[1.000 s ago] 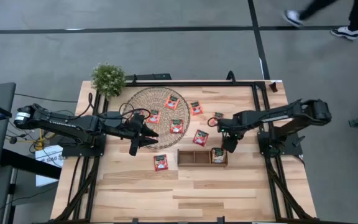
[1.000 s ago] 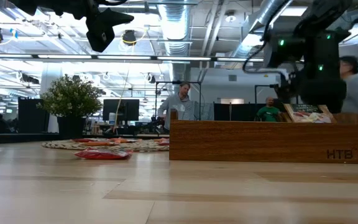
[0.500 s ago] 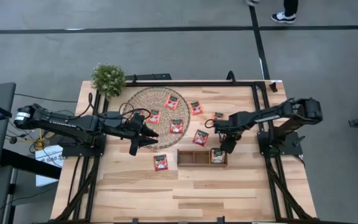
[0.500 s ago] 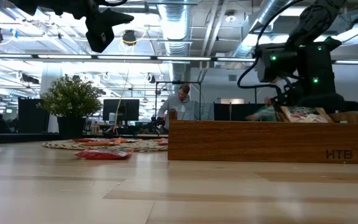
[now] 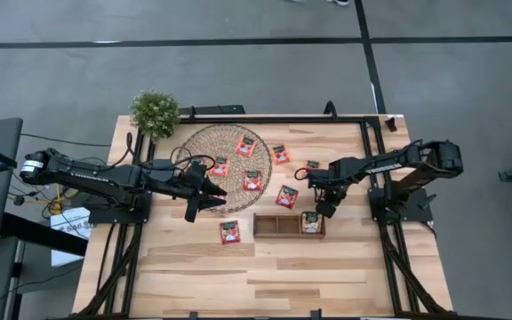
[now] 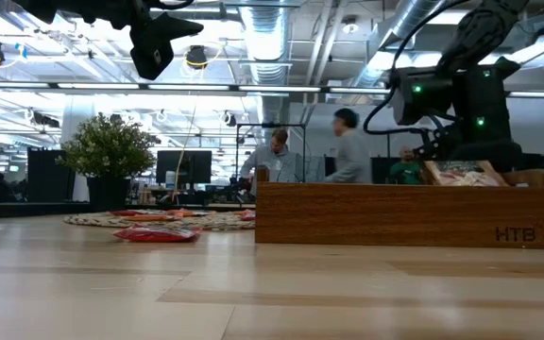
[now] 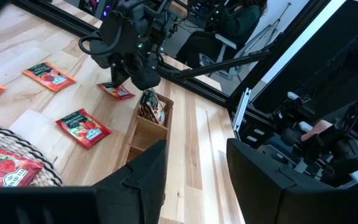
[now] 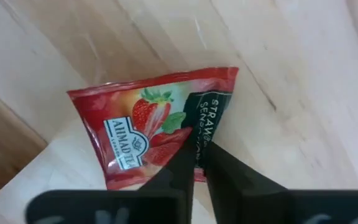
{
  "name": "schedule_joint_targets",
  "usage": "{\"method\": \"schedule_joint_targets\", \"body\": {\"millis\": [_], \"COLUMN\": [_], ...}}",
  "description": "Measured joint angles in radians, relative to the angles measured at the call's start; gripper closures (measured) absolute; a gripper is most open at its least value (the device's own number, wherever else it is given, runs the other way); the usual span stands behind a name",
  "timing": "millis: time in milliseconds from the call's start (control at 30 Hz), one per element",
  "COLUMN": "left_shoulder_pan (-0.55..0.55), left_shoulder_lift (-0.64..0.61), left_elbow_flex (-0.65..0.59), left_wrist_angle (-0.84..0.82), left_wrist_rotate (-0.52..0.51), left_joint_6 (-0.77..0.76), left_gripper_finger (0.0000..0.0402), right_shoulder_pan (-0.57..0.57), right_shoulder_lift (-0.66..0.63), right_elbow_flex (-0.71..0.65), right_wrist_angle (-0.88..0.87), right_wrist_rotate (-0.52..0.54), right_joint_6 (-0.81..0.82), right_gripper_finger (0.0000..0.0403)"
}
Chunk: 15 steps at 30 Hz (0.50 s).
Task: Pick & Place Tea
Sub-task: Put the red tea bag into the middle slot of the wooden organizer
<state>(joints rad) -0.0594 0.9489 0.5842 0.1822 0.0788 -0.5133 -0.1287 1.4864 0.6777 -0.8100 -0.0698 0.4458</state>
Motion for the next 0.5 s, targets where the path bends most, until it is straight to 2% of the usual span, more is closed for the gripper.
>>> {"method": "schedule_joint_targets", "body": {"millis": [100, 267, 500], "left_shoulder_pan": [0.000, 0.000, 0.000], "left_shoulder_lift": [0.000, 0.000, 0.000], "left_elbow_flex": [0.000, 0.000, 0.000], "left_wrist_angle": [0.000, 0.000, 0.013], "left_wrist_rotate": [0.000, 0.000, 0.000], "left_joint_6": [0.000, 0.000, -0.002], "left_gripper_finger": [0.0243, 0.0243, 0.0243], "right_shoulder_pan": [0.002, 0.003, 0.006], "right_shoulder_lift": [-0.012, -0.058, -0.186], "right_elbow_flex": [-0.001, -0.001, 0.027], "right_wrist_angle": [-0.020, -0.066, -0.136], "right_wrist_rotate": [-0.037, -0.040, -0.039], "right_joint_6": [0.000, 0.018, 0.046], "right_gripper_finger": [0.0399, 0.0398, 0.0401]}}
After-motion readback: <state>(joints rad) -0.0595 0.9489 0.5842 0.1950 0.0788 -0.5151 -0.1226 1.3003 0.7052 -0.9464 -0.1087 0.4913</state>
